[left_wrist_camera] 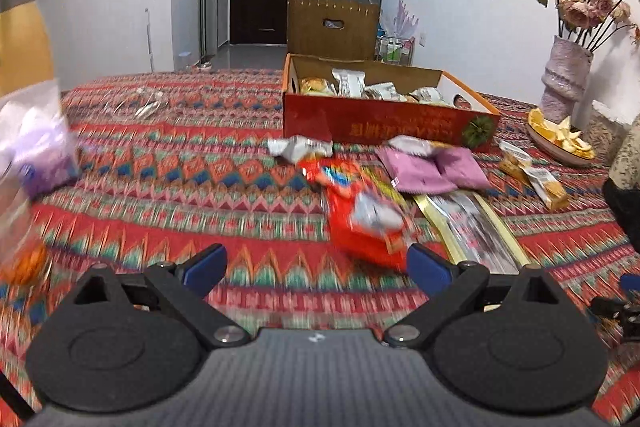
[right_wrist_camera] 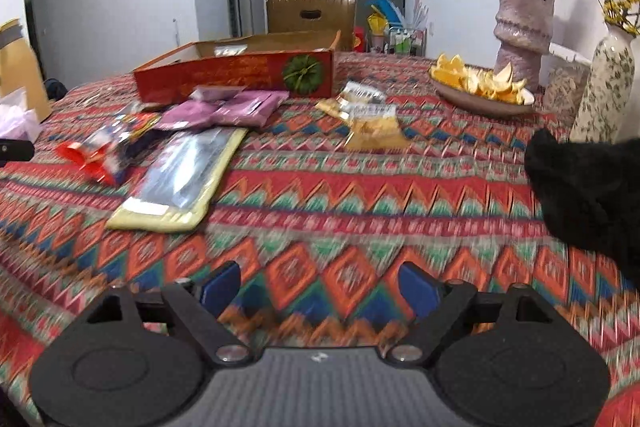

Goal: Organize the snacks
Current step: 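Move both tools back toward the snack pile, then grasp a white snack packet with the left gripper while the right grasps a pumpkin oat crisp packet, then lift both held packets and carry them over the cardboard box, then open both grippers to drop the packets into the box, then move both tools back toward the snack pile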

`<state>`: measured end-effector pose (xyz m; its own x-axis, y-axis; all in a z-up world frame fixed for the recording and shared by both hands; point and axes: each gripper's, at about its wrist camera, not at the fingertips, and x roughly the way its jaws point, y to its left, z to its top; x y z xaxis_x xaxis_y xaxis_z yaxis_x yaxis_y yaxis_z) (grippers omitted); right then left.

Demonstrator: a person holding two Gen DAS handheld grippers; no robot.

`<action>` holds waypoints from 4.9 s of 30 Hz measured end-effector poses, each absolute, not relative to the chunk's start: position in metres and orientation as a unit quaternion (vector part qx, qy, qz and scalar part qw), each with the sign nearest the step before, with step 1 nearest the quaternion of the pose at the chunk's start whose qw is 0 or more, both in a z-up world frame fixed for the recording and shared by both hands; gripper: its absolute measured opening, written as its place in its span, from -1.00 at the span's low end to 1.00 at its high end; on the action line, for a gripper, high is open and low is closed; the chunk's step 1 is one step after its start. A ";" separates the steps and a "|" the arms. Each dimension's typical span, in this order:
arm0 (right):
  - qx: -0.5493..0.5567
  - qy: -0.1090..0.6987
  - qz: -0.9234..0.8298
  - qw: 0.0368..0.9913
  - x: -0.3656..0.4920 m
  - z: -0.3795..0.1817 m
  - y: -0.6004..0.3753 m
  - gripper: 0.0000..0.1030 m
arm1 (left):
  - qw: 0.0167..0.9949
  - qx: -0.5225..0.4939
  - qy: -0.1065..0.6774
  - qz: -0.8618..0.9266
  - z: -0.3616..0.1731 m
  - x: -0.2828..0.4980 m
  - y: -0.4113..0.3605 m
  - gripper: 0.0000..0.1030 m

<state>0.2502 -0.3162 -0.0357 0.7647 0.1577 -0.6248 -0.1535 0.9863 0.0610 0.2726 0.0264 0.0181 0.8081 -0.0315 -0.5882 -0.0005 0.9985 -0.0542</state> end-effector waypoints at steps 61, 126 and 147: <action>0.004 0.293 0.167 0.941 0.179 0.000 -0.251 -0.21 | 0.940 -0.095 0.287 -0.158 0.027 0.160 0.005 -0.15; -0.036 0.418 0.137 0.897 0.666 0.018 -0.192 0.08 | 0.909 -0.005 0.403 -0.104 0.016 0.639 -0.014 0.26; -0.013 0.312 0.177 0.933 0.437 0.105 -0.259 0.38 | 0.955 0.004 0.280 -0.099 0.113 0.387 0.004 0.66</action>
<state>0.4369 -0.2591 0.1048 0.7428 0.3212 -0.5874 -0.3379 0.9373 0.0853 0.3872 0.0040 0.1133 0.8237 -0.1867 -0.5354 0.1914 0.9804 -0.0474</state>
